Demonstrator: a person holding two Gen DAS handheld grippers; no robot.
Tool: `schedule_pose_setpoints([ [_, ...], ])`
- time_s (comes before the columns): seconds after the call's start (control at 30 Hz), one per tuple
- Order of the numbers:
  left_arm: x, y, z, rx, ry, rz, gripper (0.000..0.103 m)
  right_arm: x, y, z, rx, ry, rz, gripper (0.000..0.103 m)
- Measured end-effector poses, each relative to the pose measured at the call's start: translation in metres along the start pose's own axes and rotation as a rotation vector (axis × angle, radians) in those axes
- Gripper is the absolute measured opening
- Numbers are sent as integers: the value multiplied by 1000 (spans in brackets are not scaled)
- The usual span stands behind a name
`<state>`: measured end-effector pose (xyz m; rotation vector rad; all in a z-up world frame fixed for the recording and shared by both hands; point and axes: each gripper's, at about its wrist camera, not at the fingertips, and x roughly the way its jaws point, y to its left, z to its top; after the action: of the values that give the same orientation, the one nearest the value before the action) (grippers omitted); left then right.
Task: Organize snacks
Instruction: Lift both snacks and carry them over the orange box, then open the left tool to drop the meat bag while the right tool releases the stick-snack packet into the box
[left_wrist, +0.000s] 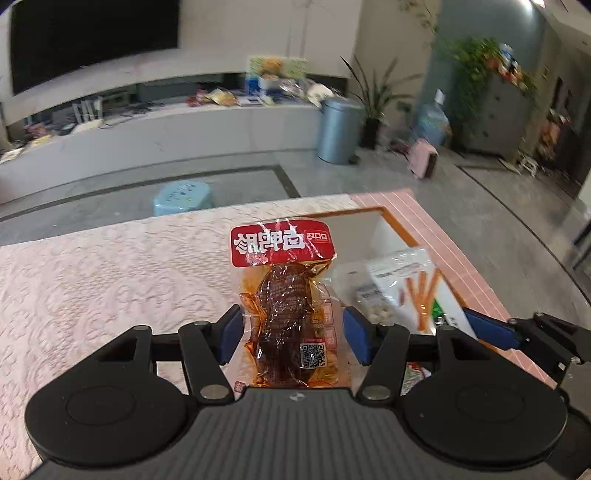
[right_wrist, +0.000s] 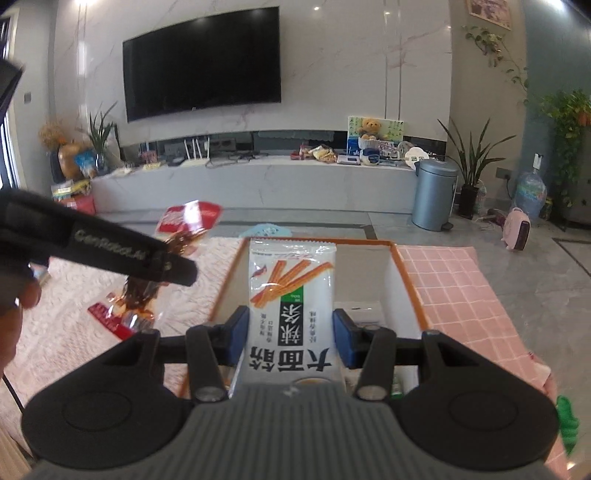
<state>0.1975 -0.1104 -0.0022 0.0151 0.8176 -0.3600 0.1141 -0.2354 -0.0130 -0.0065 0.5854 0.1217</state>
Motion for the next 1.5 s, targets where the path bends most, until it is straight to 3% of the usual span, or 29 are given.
schedule_pose_setpoints([
  [0.6,97,-31,15,173,257,10,67,77,-34,-8,-118,223,21,47],
  [0.9,125,-50,14,355,288,30,67,105,-28,-17,-214,317,3,47],
  [1.17,151,-56,-2,395,388,12,68,120,-35,-22,-252,389,-21,47],
  [1.5,147,-63,-1,422,405,13,74,128,-35,-22,-239,442,-22,49],
])
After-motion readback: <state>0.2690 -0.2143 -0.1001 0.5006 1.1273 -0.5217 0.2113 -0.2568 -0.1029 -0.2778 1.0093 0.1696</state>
